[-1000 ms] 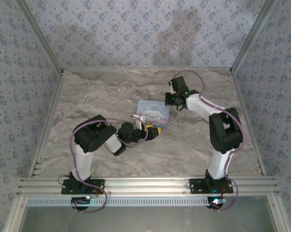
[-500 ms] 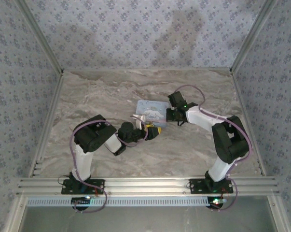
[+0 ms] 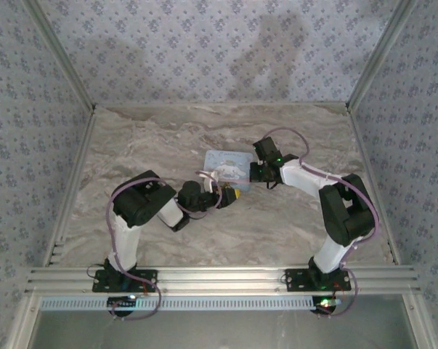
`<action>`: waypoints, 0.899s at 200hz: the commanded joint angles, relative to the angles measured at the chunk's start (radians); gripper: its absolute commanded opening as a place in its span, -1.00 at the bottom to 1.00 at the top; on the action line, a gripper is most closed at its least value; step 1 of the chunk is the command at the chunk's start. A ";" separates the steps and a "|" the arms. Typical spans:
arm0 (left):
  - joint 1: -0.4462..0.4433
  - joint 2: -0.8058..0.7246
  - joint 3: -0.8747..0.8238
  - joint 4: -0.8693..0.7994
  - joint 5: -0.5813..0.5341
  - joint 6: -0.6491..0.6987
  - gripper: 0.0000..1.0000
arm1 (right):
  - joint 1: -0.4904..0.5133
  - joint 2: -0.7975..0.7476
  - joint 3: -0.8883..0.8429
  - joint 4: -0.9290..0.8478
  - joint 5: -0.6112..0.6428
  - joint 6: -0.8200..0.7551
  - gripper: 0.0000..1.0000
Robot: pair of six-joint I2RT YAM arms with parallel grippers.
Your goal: Unlock a padlock with a key
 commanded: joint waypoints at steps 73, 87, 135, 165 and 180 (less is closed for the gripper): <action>0.039 0.008 0.006 -0.104 0.054 -0.051 -0.44 | 0.008 -0.016 -0.012 0.020 -0.021 -0.001 -1.00; 0.041 -0.003 0.006 -0.132 0.051 -0.041 -0.45 | 0.008 -0.017 -0.015 0.023 -0.021 -0.003 -1.00; 0.047 -0.011 -0.003 -0.172 0.040 -0.042 -0.61 | 0.009 -0.024 -0.024 0.029 -0.025 -0.004 -1.00; 0.049 -0.019 0.001 -0.213 0.043 -0.049 -0.89 | 0.008 -0.037 -0.035 0.034 -0.028 -0.008 -1.00; 0.049 -0.029 -0.003 -0.223 0.037 -0.060 -0.92 | 0.002 -0.060 -0.048 0.043 -0.040 -0.010 -1.00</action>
